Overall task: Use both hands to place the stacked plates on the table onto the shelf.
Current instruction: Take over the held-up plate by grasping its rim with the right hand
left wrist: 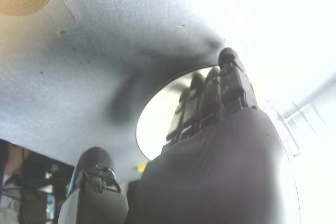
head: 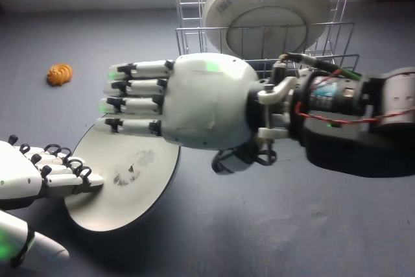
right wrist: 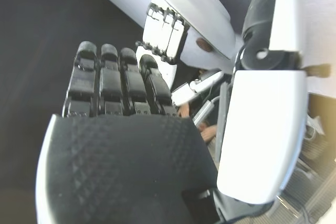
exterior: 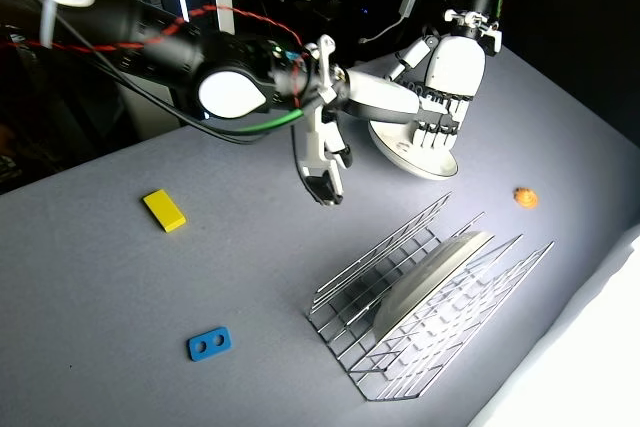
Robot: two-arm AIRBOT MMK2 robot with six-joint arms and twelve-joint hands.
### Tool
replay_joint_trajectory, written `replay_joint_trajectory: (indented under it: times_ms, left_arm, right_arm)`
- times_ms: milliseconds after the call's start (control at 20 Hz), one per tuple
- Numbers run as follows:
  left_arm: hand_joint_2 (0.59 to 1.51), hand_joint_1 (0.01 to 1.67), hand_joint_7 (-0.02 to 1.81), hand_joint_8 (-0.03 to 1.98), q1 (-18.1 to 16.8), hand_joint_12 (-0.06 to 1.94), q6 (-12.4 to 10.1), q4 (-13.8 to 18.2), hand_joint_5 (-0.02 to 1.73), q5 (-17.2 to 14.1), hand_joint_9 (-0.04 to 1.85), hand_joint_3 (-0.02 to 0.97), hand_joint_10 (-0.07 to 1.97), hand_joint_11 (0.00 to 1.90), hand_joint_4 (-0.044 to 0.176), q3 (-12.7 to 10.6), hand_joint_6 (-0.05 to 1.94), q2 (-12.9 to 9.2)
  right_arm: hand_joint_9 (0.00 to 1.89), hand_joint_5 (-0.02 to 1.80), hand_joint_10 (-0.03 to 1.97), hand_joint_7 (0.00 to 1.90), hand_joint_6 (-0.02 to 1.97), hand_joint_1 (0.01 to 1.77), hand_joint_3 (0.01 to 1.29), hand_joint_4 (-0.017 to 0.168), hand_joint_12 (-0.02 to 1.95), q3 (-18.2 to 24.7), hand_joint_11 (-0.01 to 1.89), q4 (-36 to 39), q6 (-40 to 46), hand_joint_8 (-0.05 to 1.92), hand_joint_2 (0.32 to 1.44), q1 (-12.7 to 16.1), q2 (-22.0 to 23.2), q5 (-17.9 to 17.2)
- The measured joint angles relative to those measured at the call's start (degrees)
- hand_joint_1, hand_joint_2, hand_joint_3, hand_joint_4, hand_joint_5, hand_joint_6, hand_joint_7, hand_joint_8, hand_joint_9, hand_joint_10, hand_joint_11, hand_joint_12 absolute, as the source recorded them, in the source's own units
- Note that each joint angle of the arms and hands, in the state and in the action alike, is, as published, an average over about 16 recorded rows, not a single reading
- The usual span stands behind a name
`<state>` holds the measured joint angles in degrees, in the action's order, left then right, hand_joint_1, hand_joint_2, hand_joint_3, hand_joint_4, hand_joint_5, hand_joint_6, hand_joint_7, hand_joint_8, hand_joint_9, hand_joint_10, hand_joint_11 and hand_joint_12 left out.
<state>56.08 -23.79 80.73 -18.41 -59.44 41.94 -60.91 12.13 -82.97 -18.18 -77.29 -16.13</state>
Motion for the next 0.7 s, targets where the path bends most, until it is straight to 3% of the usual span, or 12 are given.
replay_joint_trajectory:
  times_ms: [350,700]
  left_arm:
    - [1.132,0.02,0.01,0.0,0.89,0.02,-1.12,-0.61,-0.01,0.14,-0.02,0.004,-0.04,0.03,-0.009,0.13,-0.04,0.04]
    - [1.128,0.02,0.01,0.0,1.36,0.02,-1.72,-0.93,-0.01,0.23,-0.02,0.004,-0.04,0.02,-0.01,0.23,-0.04,0.04]
  right_arm:
    - [0.02,0.02,0.02,0.02,0.03,1.1,0.01,0.002,0.02,-6.55,0.02,-2.72,-4.8,0.0,0.74,-1.51,-8.37,0.89]
    - [0.02,0.03,0.02,0.02,0.03,1.12,0.01,0.003,0.14,-10.63,0.02,-4.37,-5.92,0.0,0.75,-2.05,-13.02,1.48]
